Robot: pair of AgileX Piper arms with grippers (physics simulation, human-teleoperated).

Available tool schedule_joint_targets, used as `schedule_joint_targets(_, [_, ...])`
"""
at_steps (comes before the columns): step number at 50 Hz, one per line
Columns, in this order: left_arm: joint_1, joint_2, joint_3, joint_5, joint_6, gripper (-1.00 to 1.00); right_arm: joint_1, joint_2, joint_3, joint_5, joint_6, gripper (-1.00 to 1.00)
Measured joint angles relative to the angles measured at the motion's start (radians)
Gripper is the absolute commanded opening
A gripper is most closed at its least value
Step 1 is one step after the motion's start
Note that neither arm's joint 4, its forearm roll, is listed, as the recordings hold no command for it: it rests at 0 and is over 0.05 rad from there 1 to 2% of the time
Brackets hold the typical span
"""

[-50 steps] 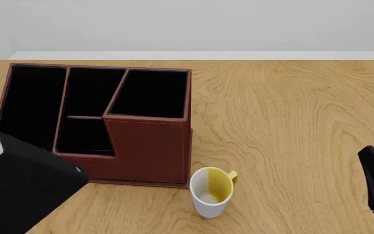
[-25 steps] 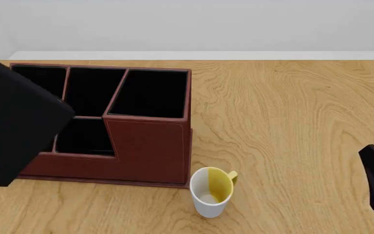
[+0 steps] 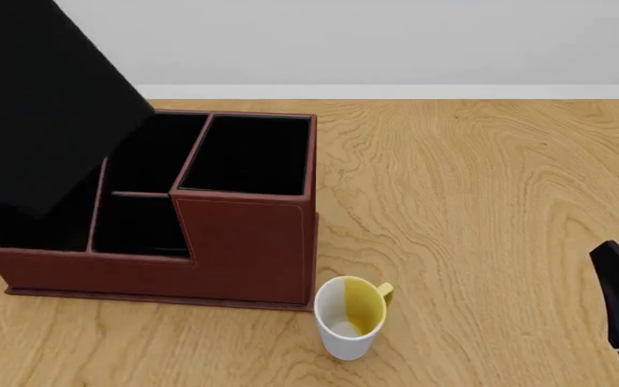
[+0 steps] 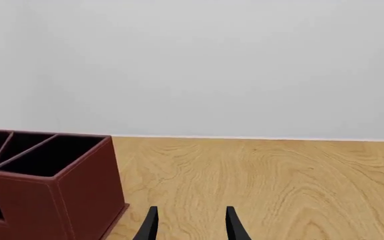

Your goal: Pick up the book and place it in the right compartment of the caddy.

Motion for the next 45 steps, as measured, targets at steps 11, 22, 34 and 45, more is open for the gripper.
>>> schedule_joint_targets(11, [0.016, 0.12, -0.092, 0.0, 0.054, -1.0, -0.005, 0.0, -0.005, 0.002, 0.006, 1.0])
schedule_joint_targets(22, [0.036, 0.221, -0.172, 0.0, 0.087, -1.0, -0.014, 0.0, -0.012, 0.007, 0.01, 1.0])
schedule_joint_targets(34, [0.038, 0.31, -0.269, 0.0, 0.085, -1.0, -0.029, 0.0, -0.012, 0.007, 0.014, 1.0])
schedule_joint_targets(45, [0.027, 0.366, -0.323, 0.0, 0.078, -1.0, -0.043, 0.0, -0.004, 0.003, 0.016, 1.0])
